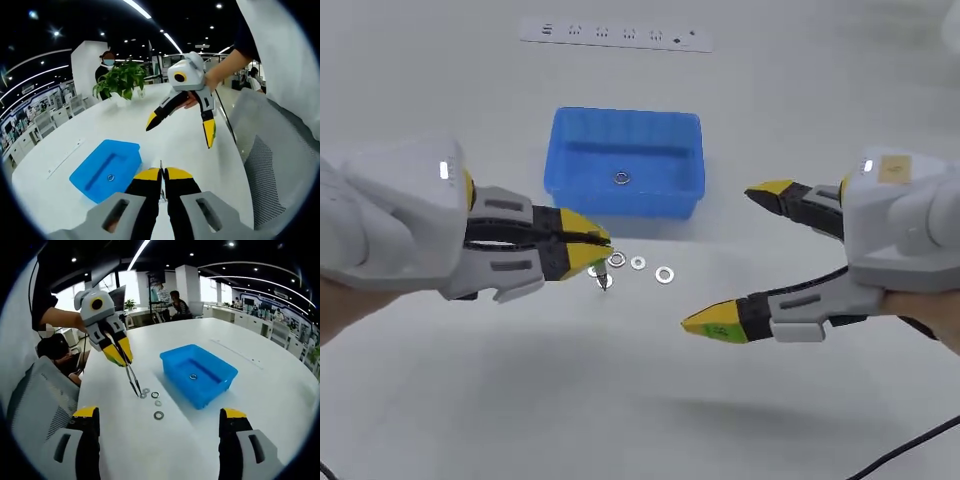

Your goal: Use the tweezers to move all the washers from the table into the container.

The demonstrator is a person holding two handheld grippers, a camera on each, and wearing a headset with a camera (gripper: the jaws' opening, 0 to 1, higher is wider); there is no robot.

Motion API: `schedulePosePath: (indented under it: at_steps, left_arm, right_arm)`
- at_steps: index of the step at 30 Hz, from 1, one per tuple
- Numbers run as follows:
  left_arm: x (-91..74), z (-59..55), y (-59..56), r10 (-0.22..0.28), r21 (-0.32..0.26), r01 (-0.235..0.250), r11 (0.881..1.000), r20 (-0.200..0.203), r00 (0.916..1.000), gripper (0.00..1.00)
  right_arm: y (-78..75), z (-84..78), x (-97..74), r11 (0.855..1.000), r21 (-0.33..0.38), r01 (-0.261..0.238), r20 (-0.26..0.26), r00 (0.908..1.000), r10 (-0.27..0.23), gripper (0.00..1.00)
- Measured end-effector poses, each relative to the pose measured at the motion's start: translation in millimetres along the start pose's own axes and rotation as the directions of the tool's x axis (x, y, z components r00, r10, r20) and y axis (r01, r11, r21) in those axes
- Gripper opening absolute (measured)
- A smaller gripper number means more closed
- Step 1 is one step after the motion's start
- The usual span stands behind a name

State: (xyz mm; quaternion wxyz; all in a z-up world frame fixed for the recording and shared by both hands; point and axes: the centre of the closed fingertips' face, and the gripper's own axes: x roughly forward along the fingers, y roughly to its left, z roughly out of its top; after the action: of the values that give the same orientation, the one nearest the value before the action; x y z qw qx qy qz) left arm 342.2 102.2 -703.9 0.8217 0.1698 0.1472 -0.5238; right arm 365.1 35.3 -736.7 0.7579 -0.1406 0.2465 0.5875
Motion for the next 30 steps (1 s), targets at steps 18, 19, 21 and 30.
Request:
schedulePosePath:
  at_steps: [18,19,21,30]
  left_arm:
    - [-3.5,-5.5,3.4,0.006,-0.038,-0.007,0.999,-0.006,1.0,0.06]
    - [-3.8,-6.1,3.8,0.006,-0.035,-0.006,0.999,-0.011,0.9999,0.06]
    - [-5.0,-7.6,5.0,0.004,-0.024,-0.005,1.0,-0.026,0.9997,0.06]
    - [0.0,-5.7,0.3,-0.024,-0.035,0.023,0.999,-0.034,0.9991,0.06]
  right_arm:
    - [16.0,-0.5,6.3,0.998,0.021,-0.06,0.0,0.9982,0.06,1.0]
    - [19.5,0.5,8.6,0.997,0.023,-0.075,0.002,0.9972,0.075,0.99]
    - [22.1,1.5,12.0,0.997,0.015,-0.082,0.001,0.9966,0.082,0.95]
    - [37.9,14.4,32.5,0.99,-0.011,-0.144,0.001,0.9896,0.144,0.76]
